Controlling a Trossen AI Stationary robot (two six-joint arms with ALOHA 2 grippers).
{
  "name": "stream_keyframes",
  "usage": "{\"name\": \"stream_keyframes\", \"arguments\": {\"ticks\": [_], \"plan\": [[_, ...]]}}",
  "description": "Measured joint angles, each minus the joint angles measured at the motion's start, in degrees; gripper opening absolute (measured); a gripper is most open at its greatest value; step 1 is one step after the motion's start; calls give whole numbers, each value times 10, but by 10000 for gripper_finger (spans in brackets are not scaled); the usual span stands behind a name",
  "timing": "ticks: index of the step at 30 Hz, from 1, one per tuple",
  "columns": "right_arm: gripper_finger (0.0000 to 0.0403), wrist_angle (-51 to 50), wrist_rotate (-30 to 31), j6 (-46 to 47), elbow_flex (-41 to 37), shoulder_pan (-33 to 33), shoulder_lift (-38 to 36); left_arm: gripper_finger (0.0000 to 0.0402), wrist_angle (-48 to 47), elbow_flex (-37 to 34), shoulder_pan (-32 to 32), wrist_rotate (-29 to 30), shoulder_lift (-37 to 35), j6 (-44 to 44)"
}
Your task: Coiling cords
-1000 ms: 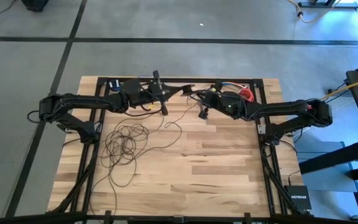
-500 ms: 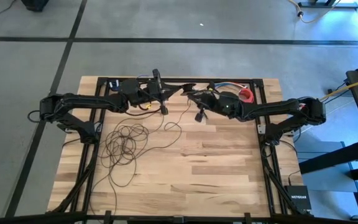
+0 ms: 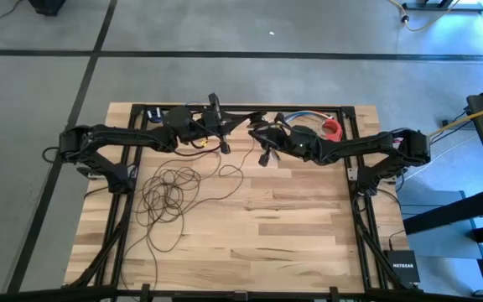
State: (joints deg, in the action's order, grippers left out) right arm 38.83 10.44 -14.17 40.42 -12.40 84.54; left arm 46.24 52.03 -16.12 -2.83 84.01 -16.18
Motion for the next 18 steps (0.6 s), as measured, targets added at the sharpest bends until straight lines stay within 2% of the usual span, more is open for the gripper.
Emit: {"name": "stream_keyframes", "arguments": {"ticks": [5,10,14,18], "plan": [[83,-39,-9,1,0,1,-14,0,-7,0,0,0,0,-4],[130,-137,7,-27,0,17,-85,0,-24,0,0,0,0,-25],[145,-236,10,-28,0,37,-158,0,-24,0,0,0,0,-28],[147,-289,10,-24,0,52,-204,0,-22,0,0,0,-1,-29]]}}
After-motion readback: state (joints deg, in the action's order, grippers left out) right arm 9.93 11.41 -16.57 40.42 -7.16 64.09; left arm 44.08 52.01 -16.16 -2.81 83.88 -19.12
